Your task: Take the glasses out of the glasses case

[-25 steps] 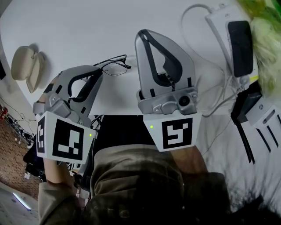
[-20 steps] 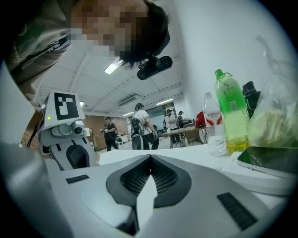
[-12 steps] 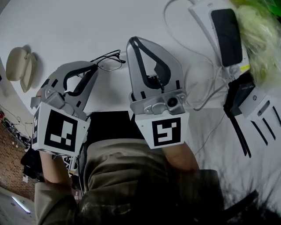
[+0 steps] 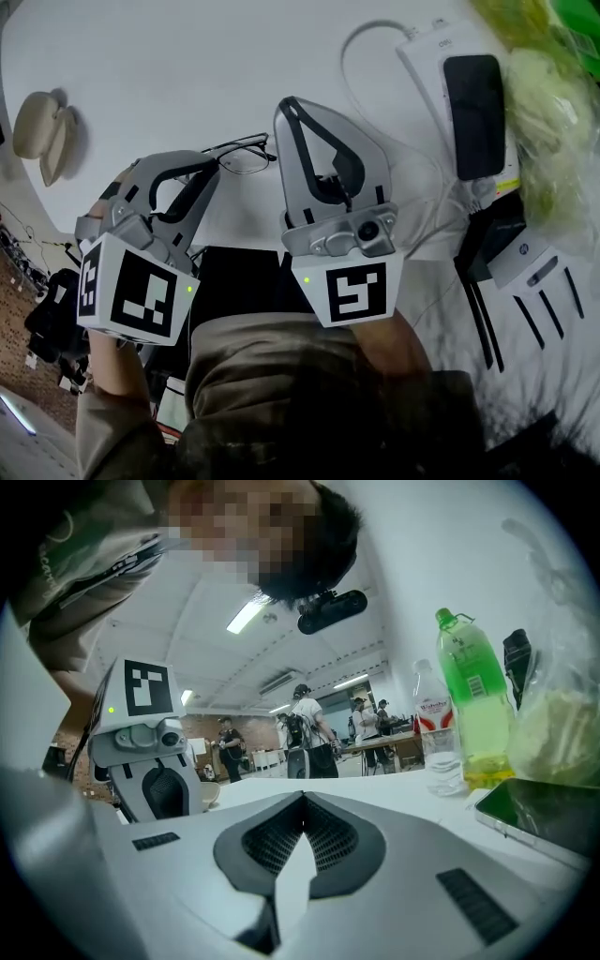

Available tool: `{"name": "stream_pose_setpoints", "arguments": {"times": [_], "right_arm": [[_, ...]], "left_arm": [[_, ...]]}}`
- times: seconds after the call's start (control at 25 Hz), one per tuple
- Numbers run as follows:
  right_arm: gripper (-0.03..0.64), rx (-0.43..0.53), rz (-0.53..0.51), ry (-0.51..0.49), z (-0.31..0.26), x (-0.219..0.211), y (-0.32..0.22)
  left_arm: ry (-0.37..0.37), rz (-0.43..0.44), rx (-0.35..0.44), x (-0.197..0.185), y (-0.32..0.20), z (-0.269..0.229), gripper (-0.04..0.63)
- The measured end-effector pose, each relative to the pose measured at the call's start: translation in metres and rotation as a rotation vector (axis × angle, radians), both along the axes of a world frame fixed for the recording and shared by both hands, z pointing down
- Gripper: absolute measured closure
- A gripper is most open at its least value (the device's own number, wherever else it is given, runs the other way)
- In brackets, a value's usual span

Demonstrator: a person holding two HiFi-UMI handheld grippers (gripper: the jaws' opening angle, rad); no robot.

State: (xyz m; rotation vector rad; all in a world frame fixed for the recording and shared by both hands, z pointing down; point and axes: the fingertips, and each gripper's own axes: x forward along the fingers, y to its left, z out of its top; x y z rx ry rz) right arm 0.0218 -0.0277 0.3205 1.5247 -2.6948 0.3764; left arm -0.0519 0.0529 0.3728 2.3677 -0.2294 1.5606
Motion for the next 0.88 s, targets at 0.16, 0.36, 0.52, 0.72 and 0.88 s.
{"name": "stream_pose_setpoints", "arguments": {"times": [0.16, 0.36, 0.52, 0.72, 0.88], "right_arm": [[0.604, -0.008, -0.013, -0.008, 0.006, -0.001, -0.005], [0.604, -0.013, -0.052, 0.010, 0.011, -0.005, -0.002], [0.604, -0.007, -0.058, 0.016, 0.011, -0.004, -0.005], [0.604, -0.005, -0.052, 0.018, 0.009, -0.001, -0.006], [0.604, 0.013, -0.042, 0.031, 0.008, 0.006, -0.006]], "left_arm": [[-0.006, -0.010, 0.001, -0.003, -0.004, 0.004, 0.577], [-0.004, -0.031, -0.033, -0.005, 0.000, 0.008, 0.577], [-0.003, -0.019, -0.038, -0.004, 0.000, 0.010, 0.577], [-0.010, -0.014, -0.041, -0.004, 0.000, 0.012, 0.577], [-0.007, -0.010, -0.049, 0.004, 0.003, 0.012, 0.577]]}}
